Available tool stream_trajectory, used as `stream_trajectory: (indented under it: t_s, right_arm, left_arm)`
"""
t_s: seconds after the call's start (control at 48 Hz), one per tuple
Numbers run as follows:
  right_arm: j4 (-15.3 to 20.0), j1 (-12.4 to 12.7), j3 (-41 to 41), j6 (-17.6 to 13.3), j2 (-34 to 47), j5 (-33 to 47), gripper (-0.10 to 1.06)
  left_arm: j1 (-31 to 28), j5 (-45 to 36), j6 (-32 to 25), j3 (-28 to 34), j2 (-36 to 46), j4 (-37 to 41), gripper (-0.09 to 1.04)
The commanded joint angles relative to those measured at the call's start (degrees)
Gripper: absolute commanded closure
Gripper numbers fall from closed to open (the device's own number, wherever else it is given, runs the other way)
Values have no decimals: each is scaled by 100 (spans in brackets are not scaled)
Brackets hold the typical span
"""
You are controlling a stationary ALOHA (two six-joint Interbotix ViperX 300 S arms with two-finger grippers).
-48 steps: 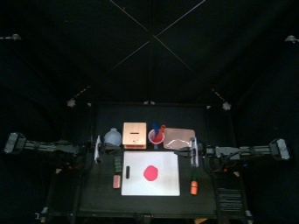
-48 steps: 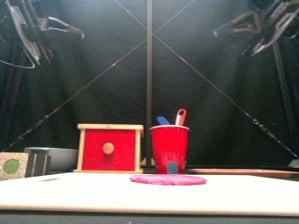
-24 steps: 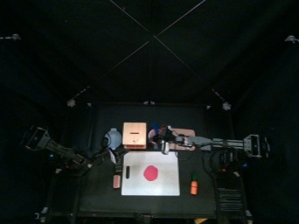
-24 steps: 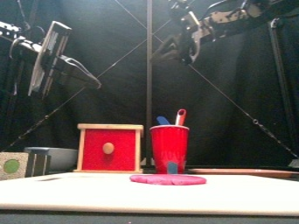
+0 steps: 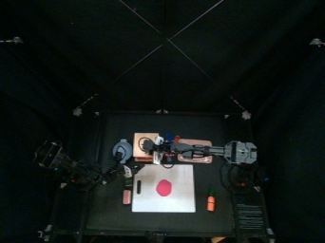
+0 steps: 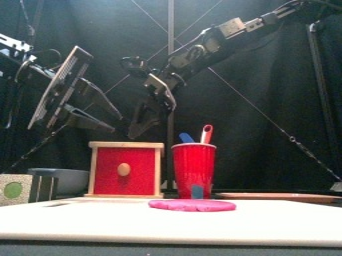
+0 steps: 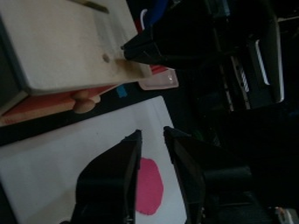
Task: Get the cutter from the drawer then cut the dough then place the extra dough in the bowl
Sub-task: Open the drawer
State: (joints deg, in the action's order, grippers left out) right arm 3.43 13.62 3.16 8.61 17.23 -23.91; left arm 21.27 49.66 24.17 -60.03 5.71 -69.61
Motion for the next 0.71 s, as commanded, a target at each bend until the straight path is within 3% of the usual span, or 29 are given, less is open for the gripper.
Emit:
stream_trajectory:
  t_s: [0.021,0.312,0.583,0.708]
  right_arm:
    - [44,123,-176,18,-114,9,94]
    - [70,141,-132,18,88,-70,94]
    - [44,97,-123,9,114,-237,94]
    - [44,88,-105,0,114,-290,94]
  left_arm:
    - [9,44,246,185,-220,26,19]
    - [9,70,527,334,-536,79,17]
    - [0,35,554,316,-562,123,-2]
    - [-97,26,554,308,-694,-264,-3]
